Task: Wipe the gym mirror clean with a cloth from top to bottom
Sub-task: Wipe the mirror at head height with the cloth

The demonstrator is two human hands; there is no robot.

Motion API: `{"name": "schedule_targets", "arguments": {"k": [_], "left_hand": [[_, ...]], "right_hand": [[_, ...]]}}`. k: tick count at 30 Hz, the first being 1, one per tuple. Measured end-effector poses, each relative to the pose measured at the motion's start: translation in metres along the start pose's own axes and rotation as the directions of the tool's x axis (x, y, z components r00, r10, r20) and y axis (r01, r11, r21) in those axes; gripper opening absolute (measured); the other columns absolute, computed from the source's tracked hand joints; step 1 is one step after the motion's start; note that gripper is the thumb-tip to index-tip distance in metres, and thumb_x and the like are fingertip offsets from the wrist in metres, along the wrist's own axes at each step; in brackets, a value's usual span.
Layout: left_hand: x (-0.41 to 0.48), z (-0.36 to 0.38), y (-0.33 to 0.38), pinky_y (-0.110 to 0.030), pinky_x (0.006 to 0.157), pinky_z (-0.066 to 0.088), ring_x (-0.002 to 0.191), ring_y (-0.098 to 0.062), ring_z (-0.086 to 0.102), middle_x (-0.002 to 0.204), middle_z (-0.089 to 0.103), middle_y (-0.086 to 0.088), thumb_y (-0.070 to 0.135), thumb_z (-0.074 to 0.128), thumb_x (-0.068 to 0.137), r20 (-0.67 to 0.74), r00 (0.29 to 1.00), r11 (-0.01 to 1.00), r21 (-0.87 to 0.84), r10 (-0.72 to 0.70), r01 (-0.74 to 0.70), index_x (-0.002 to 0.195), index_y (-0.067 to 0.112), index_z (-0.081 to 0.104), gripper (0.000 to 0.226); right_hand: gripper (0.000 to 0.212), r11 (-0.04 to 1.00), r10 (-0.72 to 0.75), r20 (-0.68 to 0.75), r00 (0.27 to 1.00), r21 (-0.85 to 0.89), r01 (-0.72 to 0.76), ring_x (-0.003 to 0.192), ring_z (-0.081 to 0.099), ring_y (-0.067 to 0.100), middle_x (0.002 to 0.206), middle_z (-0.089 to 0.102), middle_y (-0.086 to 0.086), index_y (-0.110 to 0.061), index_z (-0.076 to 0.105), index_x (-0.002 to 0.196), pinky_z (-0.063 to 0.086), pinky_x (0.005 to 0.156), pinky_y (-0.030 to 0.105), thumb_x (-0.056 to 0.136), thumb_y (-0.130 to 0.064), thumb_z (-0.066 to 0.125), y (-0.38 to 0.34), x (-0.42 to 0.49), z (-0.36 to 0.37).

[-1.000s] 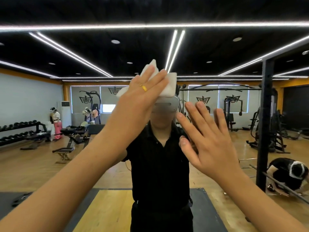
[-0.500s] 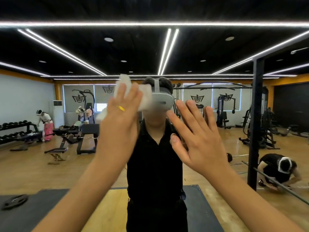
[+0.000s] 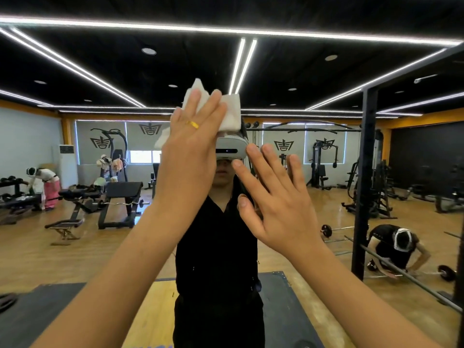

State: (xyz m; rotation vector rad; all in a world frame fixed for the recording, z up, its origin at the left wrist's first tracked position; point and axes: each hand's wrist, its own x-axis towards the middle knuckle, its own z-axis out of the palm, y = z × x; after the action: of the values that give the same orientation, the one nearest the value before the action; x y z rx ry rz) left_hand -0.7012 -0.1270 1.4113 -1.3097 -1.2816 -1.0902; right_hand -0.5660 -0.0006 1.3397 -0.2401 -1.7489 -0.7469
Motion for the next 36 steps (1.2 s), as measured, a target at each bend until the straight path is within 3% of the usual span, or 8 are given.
{"name": "schedule_targets", "arguments": {"k": [2,5,9,16,25,29,31,36], "left_hand": [[0.001,0.0,-0.003,-0.041,0.127,0.017,0.153,-0.021,0.023,0.158,0.044,-0.002,0.0,0.058,0.1,0.002,1.0,0.999,0.024,0.026,-0.026,0.149,0.01,0.052,0.05],[-0.036,-0.008,-0.009,-0.015,0.123,0.008,0.15,-0.013,0.023,0.155,0.041,0.007,-0.004,0.059,0.098,0.02,0.999,0.999,0.006,0.036,-0.036,0.146,0.011,0.055,0.051],[-0.106,-0.017,-0.018,-0.033,0.118,0.027,0.149,-0.025,0.035,0.152,0.047,0.003,0.007,0.049,0.105,0.019,1.0,1.0,0.022,0.006,-0.007,0.142,0.01,0.059,0.039],[-0.063,-0.012,-0.015,-0.045,0.123,0.026,0.151,-0.025,0.03,0.153,0.049,-0.003,0.013,0.046,0.104,0.058,0.997,0.998,-0.03,0.048,-0.046,0.144,0.008,0.057,0.042],[-0.011,0.004,0.008,-0.026,0.126,0.014,0.149,-0.009,0.022,0.153,0.049,0.0,0.001,0.056,0.101,0.023,0.997,0.997,-0.049,0.067,-0.066,0.144,0.01,0.058,0.044],[-0.015,0.008,0.015,-0.055,0.124,0.026,0.151,-0.015,0.024,0.153,0.05,-0.004,0.002,0.055,0.101,-0.001,1.0,0.998,-0.056,0.022,-0.022,0.144,0.009,0.057,0.043],[-0.013,0.011,0.022,-0.06,0.121,0.029,0.151,-0.018,0.026,0.152,0.051,-0.004,0.001,0.055,0.101,-0.014,1.0,0.998,-0.056,0.02,-0.021,0.143,0.008,0.058,0.043],[0.007,0.037,0.052,-0.042,0.126,0.021,0.15,-0.027,0.033,0.152,0.053,-0.002,-0.002,0.061,0.097,0.045,0.992,0.991,-0.057,0.12,-0.118,0.141,0.012,0.06,0.046]], "right_hand": [[0.058,1.0,0.005,0.001,1.0,0.008,-0.005,0.158,0.018,0.027,0.168,0.026,0.009,-0.02,0.038,0.159,0.015,0.126,0.06,0.104,-0.036,0.048,0.0,0.0,0.0],[0.058,1.0,0.003,0.0,1.0,0.011,-0.003,0.158,0.019,0.027,0.168,0.026,0.009,-0.02,0.039,0.159,0.013,0.127,0.058,0.103,-0.036,0.049,0.0,0.0,-0.001],[0.059,1.0,0.003,0.004,1.0,0.01,-0.004,0.158,0.019,0.027,0.168,0.026,0.009,-0.02,0.038,0.159,0.013,0.127,0.058,0.103,-0.036,0.051,0.001,-0.001,-0.001],[0.059,1.0,0.009,0.001,1.0,0.018,-0.009,0.157,0.021,0.028,0.168,0.027,0.01,-0.019,0.04,0.158,0.017,0.125,0.061,0.102,-0.034,0.051,0.0,-0.001,-0.002],[0.059,0.984,0.079,-0.067,0.995,0.168,-0.067,0.157,0.024,0.03,0.166,0.031,0.014,-0.015,0.043,0.155,0.001,0.127,0.056,0.098,-0.029,0.051,0.04,-0.012,-0.041],[0.063,0.998,0.06,0.031,0.998,0.016,-0.06,0.158,0.019,0.026,0.168,0.027,0.01,-0.021,0.037,0.158,0.003,0.128,0.056,0.099,-0.037,0.048,0.104,-0.039,-0.057],[0.063,0.998,0.056,0.072,0.996,-0.034,-0.054,0.159,0.015,0.028,0.17,0.023,0.01,-0.02,0.034,0.16,0.006,0.127,0.058,0.101,-0.04,0.046,0.121,-0.049,-0.053],[0.062,0.998,0.057,0.044,0.997,-0.034,-0.055,0.159,0.013,0.03,0.171,0.019,0.009,-0.019,0.032,0.161,0.009,0.127,0.058,0.103,-0.04,0.04,0.123,-0.055,-0.041]]}}
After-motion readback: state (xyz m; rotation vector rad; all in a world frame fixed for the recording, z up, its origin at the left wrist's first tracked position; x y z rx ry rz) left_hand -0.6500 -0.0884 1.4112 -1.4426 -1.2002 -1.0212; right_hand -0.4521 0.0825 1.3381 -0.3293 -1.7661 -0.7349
